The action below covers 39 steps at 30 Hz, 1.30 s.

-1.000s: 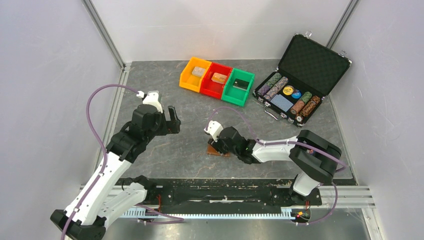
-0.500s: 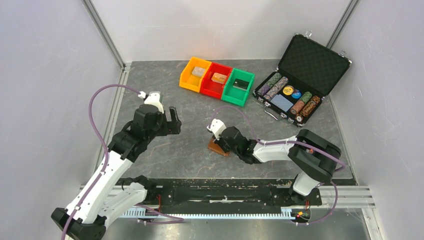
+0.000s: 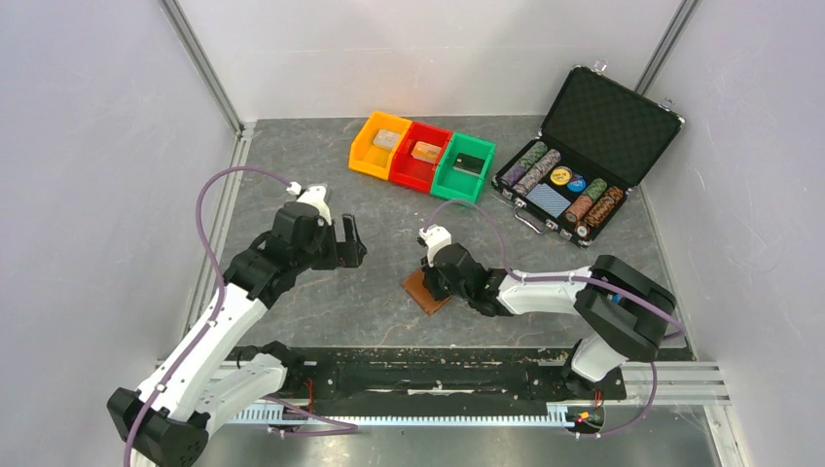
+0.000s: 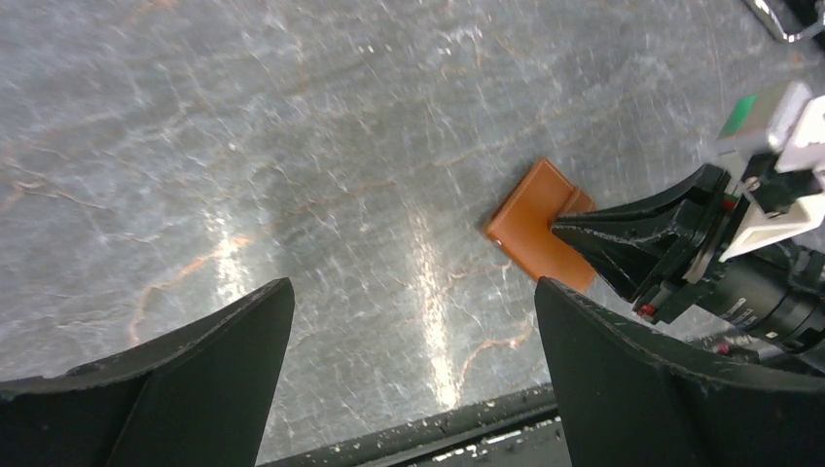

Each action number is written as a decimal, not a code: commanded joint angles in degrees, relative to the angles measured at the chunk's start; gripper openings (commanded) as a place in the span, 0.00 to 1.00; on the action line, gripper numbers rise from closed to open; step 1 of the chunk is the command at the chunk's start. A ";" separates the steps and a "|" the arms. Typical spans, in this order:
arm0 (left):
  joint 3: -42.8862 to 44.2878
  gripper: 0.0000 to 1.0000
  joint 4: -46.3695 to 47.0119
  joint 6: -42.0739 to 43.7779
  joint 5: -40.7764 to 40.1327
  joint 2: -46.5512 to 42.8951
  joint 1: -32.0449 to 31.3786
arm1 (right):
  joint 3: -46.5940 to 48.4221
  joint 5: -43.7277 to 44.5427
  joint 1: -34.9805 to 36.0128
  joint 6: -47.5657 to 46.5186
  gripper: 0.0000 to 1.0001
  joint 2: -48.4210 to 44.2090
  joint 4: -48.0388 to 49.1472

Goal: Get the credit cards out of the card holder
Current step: Open the card holder at the center of the board.

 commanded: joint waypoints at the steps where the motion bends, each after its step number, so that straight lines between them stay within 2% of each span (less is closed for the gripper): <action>1: -2.34 1.00 3.30 -3.41 6.93 1.45 0.26 | 0.70 -0.38 0.11 5.27 0.14 -4.78 -4.89; 4: -3.53 1.00 4.41 -3.83 8.04 1.82 0.26 | 1.54 2.84 0.11 2.74 0.30 -5.70 -7.33; 9: -4.30 1.00 4.89 -3.76 7.51 1.46 0.26 | 3.02 2.78 0.15 -1.67 0.47 -3.68 -9.46; 13: -4.70 1.00 5.25 -3.89 7.79 1.37 0.26 | 3.83 2.74 0.12 -5.25 0.54 -1.66 -9.39; 19: -5.26 1.00 5.93 -4.34 8.32 1.37 0.22 | 4.79 4.69 0.11 -8.36 0.54 0.86 -8.53; 21: -5.40 1.00 6.13 -4.49 8.49 1.46 0.26 | 4.66 5.17 0.11 -8.63 0.51 1.87 -8.52; 26: -6.11 1.00 6.99 -5.32 9.21 1.86 0.24 | 2.33 6.33 0.11 -7.14 0.24 1.57 -7.40; 31: -7.03 1.00 7.50 -6.08 9.50 2.23 0.26 | 0.53 6.60 0.11 -6.24 0.05 0.95 -5.80; 33: -7.20 1.00 7.53 -6.07 9.77 2.29 0.25 | 0.22 6.12 0.16 -5.84 0.01 0.85 -5.46; 39: -8.87 0.99 9.40 -7.65 11.34 2.73 0.26 | -0.99 3.31 0.13 -3.18 0.00 -2.10 -3.99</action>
